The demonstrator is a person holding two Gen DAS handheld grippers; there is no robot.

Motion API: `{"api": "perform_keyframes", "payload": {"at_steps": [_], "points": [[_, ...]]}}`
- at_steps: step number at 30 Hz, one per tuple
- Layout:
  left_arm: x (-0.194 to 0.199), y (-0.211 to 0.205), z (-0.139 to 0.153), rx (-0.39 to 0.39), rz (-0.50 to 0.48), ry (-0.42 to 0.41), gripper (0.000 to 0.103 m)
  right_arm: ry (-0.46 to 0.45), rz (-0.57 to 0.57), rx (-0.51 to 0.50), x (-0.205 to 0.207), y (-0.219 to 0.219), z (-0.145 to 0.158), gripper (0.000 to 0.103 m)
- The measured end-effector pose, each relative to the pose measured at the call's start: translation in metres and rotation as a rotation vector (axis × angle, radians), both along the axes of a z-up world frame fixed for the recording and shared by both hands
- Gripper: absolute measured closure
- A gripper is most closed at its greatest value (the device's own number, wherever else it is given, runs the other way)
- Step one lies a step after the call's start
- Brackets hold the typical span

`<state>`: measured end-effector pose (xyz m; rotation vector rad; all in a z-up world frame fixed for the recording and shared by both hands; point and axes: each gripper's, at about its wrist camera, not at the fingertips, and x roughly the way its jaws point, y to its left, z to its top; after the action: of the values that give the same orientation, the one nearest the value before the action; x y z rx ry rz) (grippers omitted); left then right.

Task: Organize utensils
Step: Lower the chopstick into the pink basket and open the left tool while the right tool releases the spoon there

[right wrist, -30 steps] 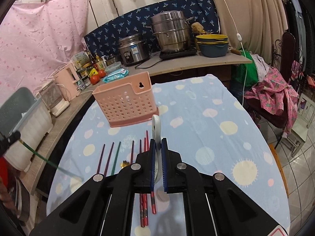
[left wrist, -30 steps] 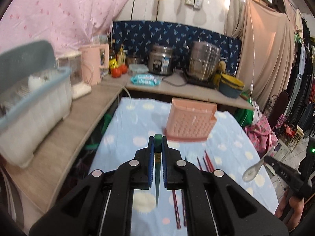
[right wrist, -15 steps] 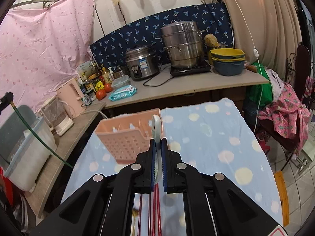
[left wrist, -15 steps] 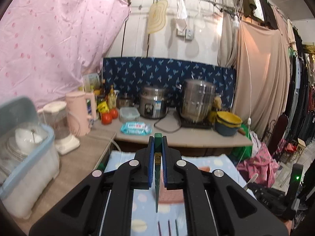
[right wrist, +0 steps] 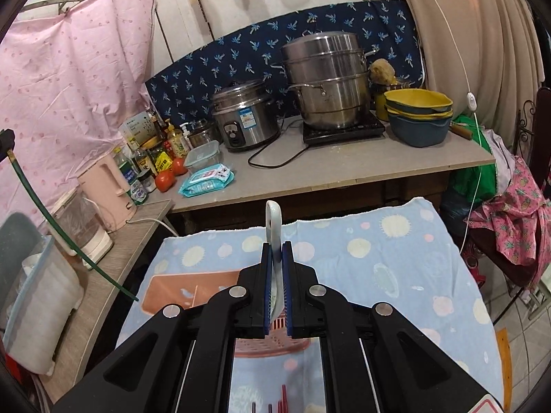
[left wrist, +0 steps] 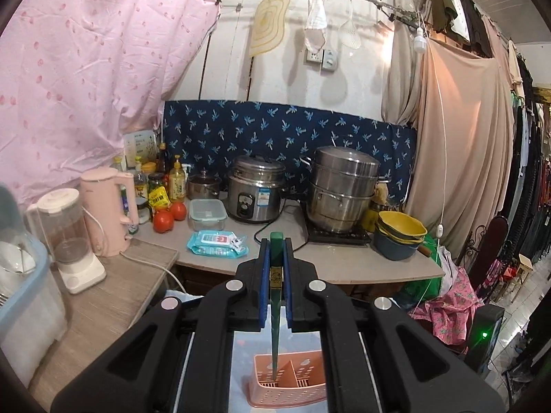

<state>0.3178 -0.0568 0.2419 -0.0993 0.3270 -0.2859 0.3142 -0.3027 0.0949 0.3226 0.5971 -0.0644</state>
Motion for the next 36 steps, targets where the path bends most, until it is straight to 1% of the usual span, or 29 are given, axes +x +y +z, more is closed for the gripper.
{"api": "perform_keyframes", "payload": {"at_steps": [6, 12, 20, 21, 23, 24, 25, 26, 31, 36], "points": [[0.025, -0.006, -0.036, 0.02, -0.004, 0.057, 0.096, 0.055, -0.008, 0.001, 0.026, 0.0, -0.029, 0.097], [0.042, -0.002, -0.068, 0.02, 0.004, 0.115, 0.096, 0.095, -0.003, 0.002, 0.035, 0.001, -0.05, 0.097], [0.046, 0.004, -0.087, 0.023, 0.017, 0.147, 0.096, 0.101, 0.006, -0.013, 0.035, 0.005, -0.06, 0.096], [0.046, 0.005, -0.088, 0.022, 0.021, 0.147, 0.094, 0.097, -0.001, -0.023, 0.033, 0.006, -0.06, 0.096], [0.044, 0.008, -0.09, 0.021, 0.039, 0.155, 0.072, 0.09, -0.01, -0.028, 0.029, 0.007, -0.06, 0.092], [0.042, 0.011, -0.09, 0.014, 0.046, 0.155, 0.051, 0.087, -0.013, -0.027, 0.028, 0.006, -0.059, 0.089], [0.038, 0.014, -0.089, 0.006, 0.061, 0.141, 0.045, 0.084, -0.015, -0.025, 0.026, 0.005, -0.059, 0.088], [0.035, 0.016, -0.088, 0.01, 0.072, 0.129, 0.045, 0.081, -0.018, -0.024, 0.024, 0.004, -0.058, 0.088], [0.023, 0.024, -0.085, 0.019, 0.079, 0.128, 0.045, 0.073, -0.02, -0.034, 0.013, 0.003, -0.052, 0.088], [0.002, 0.031, -0.086, 0.048, 0.097, 0.124, 0.045, 0.056, -0.01, -0.039, -0.012, 0.007, -0.045, 0.086]]}}
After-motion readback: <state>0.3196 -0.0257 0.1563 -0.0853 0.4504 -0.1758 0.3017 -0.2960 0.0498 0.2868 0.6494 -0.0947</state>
